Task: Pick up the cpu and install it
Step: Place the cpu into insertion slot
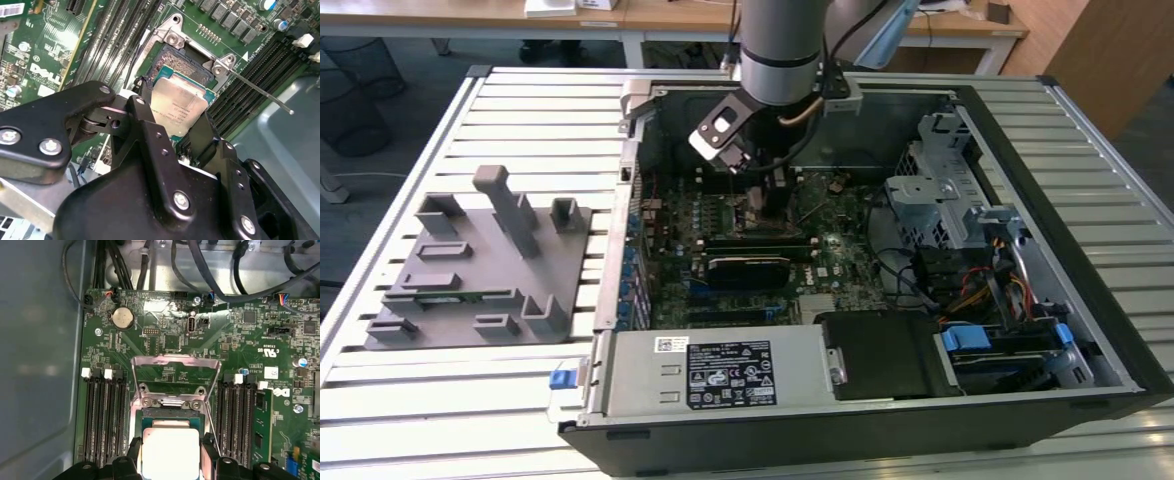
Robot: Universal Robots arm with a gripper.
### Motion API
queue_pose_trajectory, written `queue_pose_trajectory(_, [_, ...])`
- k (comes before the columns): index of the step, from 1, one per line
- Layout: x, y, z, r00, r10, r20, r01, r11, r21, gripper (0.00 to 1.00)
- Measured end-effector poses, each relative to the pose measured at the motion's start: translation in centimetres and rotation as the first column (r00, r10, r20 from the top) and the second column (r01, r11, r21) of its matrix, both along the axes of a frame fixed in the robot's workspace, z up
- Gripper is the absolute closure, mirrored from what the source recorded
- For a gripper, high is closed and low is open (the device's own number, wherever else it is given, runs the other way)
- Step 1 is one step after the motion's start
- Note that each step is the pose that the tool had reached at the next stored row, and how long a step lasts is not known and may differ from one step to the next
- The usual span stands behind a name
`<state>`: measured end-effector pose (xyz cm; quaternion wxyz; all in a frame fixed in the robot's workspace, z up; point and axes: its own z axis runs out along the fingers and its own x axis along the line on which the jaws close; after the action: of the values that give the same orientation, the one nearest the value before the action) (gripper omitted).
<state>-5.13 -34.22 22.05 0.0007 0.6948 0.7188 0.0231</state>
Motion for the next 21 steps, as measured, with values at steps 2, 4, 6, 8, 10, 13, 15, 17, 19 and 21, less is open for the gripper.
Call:
queue_pose_trajectory(2, [0.0, 0.00, -0.27, 1.0000, -0.005, 0.0000, 0.005, 1.0000, 0.0001, 0.46])
queue_pose_trajectory(4, [0.0, 0.00, -0.53, 0.9999, -0.011, 0.0000, 0.011, 0.9999, 0.0003, 0.46])
queue_pose_trajectory(6, [0.0, 0.00, -0.83, 0.9999, -0.014, 0.0001, 0.014, 0.9999, 0.0006, 0.46])
queue_pose_trajectory(8, [-0.1, 0.00, -1.11, 0.9999, -0.015, 0.0000, 0.015, 0.9999, 0.0004, 0.46])
queue_pose_trajectory(10, [-0.2, 0.00, -1.33, 0.9998, -0.018, 0.0001, 0.018, 0.9998, 0.0014, 0.46])
queue_pose_trajectory(13, [-0.2, 0.00, -1.61, 0.9996, -0.028, -0.0001, 0.028, 0.9996, 0.0022, 0.46])
queue_pose_trajectory(15, [-0.2, 0.00, -1.83, 0.9995, -0.031, 0.0000, 0.031, 0.9995, 0.0026, 0.46])
queue_pose_trajectory(17, [-0.3, 0.00, -2.09, 0.9995, -0.031, -0.0001, 0.031, 0.9995, 0.0036, 0.46])
queue_pose_trajectory(19, [-0.3, 0.00, -2.30, 0.9995, -0.031, -0.0001, 0.031, 0.9995, 0.0046, 0.46])
queue_pose_trajectory(21, [-0.3, 0.00, -2.45, 0.9995, -0.031, 0.0000, 0.031, 0.9995, 0.0057, 0.46])
